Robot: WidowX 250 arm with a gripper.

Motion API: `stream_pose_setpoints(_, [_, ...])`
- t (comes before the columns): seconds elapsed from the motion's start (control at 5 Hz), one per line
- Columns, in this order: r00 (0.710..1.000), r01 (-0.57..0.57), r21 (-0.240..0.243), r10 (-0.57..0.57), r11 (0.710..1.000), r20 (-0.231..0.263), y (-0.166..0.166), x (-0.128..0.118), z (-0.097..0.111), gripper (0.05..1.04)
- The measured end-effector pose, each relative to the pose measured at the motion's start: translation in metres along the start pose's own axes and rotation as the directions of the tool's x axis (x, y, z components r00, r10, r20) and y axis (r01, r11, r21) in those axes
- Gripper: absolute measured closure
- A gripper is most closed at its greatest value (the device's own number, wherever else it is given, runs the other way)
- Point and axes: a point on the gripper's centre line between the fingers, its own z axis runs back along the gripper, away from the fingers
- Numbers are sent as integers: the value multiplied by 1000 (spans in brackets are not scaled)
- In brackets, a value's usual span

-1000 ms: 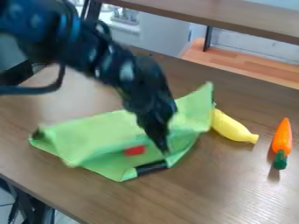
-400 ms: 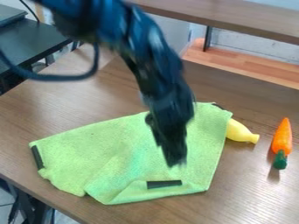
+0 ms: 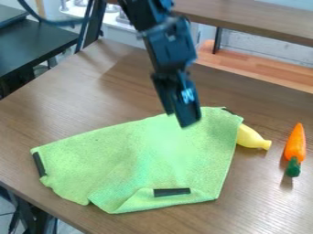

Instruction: Fold the cloth from top left to bottom right

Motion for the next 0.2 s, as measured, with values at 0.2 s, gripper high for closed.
stream_pose_setpoints(0.2, [1000, 7, -8, -7, 1000, -4, -2, 0, 0, 83])
